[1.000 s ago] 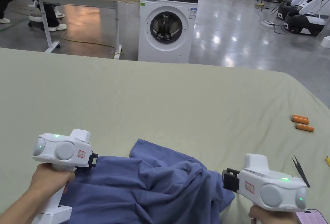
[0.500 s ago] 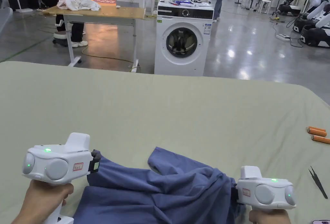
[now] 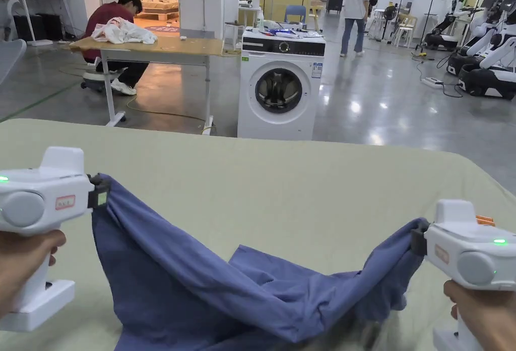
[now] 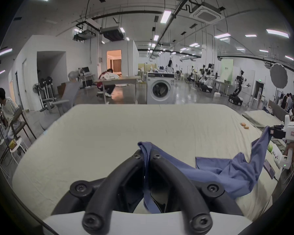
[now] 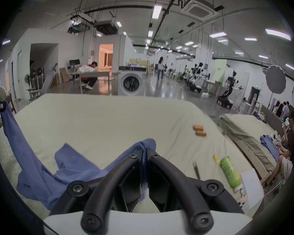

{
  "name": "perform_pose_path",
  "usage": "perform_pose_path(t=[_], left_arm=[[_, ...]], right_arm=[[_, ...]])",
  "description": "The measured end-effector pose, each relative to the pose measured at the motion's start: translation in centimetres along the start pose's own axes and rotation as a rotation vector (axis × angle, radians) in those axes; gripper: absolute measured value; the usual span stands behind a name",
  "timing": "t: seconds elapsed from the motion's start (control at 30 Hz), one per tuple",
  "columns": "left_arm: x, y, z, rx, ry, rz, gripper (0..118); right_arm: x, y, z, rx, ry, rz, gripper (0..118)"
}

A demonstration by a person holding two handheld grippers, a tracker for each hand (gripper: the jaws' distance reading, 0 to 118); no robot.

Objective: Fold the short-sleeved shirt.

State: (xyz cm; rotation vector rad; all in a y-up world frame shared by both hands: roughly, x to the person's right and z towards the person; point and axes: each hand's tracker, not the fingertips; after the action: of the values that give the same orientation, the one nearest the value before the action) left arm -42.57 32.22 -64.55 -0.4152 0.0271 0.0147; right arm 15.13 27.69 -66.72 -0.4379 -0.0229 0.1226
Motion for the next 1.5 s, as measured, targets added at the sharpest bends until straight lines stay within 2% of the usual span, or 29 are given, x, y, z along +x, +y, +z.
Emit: perform_pose_path(t=[0.43, 0.53, 0.73, 0.83, 1.03, 1.23, 1.33, 1.5], left_arm=[[-5.3, 10.8, 4.2, 0.159, 0.127, 0.011, 0], [-6.1, 13.2, 4.2, 0.186, 0.154, 0.005, 0], [-6.8, 17.5, 3.2, 0.203, 0.164, 0.01, 0], [-6.7, 19.5, 3.0, 0.219, 0.175, 0.01, 0], [-7.5, 22.6, 1.7, 0.244, 0.175, 0.051, 0], [-7.0, 21.1, -0.2, 0.252, 0.178, 0.032, 0], [-6.8, 17.5, -1.5, 0.239, 0.174, 0.021, 0], [-6.5, 9.0, -2.9, 0.145, 0.155, 0.041, 0]], right_arm=[[2.7, 12.6, 3.8, 0.205, -0.071, 0.011, 4], [2.8, 15.5, 4.0, 0.242, -0.084, 0.026, 4], [3.0, 21.0, 4.2, 0.297, -0.08, -0.023, 4], [2.9, 23.2, 3.8, 0.323, -0.095, 0.005, 4], [3.7, 26.9, 2.6, 0.344, -0.087, -0.016, 4], [3.8, 26.0, 0.8, 0.358, -0.092, -0.022, 4], [3.5, 22.8, -0.1, 0.337, -0.085, -0.027, 4], [2.4, 15.0, -1.5, 0.24, -0.1, 0.015, 4]])
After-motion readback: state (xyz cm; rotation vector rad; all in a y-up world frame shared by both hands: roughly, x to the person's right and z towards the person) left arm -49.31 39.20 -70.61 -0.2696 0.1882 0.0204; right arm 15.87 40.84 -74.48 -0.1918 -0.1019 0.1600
